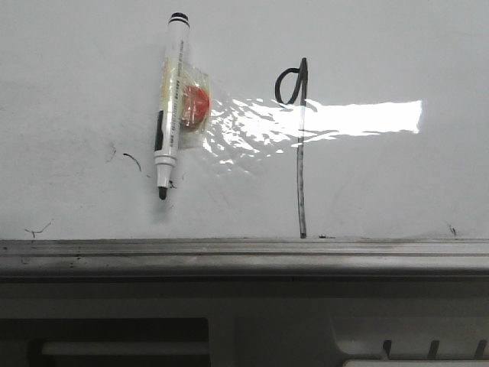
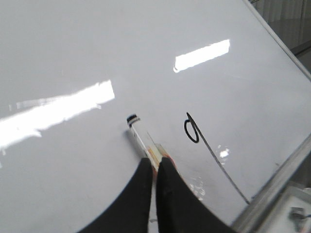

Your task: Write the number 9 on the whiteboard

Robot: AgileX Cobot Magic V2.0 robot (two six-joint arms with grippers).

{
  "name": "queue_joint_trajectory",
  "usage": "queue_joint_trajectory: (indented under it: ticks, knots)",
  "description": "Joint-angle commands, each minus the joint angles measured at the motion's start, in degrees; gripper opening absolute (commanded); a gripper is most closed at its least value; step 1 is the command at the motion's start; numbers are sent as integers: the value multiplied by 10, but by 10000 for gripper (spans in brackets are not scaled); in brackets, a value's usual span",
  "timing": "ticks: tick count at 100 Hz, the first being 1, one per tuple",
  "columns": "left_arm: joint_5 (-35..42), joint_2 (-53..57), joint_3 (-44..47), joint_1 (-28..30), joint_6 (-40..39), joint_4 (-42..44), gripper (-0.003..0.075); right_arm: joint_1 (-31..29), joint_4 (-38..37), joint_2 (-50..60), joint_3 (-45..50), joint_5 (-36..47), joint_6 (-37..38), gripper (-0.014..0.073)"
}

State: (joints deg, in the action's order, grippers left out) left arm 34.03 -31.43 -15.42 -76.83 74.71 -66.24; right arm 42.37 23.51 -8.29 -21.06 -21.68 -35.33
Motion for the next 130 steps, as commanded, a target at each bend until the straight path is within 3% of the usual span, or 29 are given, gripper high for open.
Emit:
queue_joint_trajectory:
  ticks: [1, 19, 36, 65, 87, 114, 130]
  knots:
    - [-1, 0, 17, 53, -91, 185, -19, -3, 1, -5, -14, 38, -1, -45]
    - [-57, 13, 69, 209, -374, 362, -19, -3, 1, -5, -14, 38, -1, -45]
    - [-115, 66, 104, 338, -533, 498, -18, -3, 1, -5, -14, 38, -1, -45]
    - [-139, 196, 172, 469, -632, 539, -19, -3, 1, -5, -14, 38, -1, -45]
    - [-293, 238, 171, 554, -671, 553, -18, -3, 1, -5, -14, 36, -1, -45]
    - [-490, 306, 171, 586, -672, 553, -18, -3, 1, -5, -14, 36, -1, -45]
    - [-495, 332, 171, 586, -672, 548, -18, -3, 1, -5, -14, 35, -1, -45]
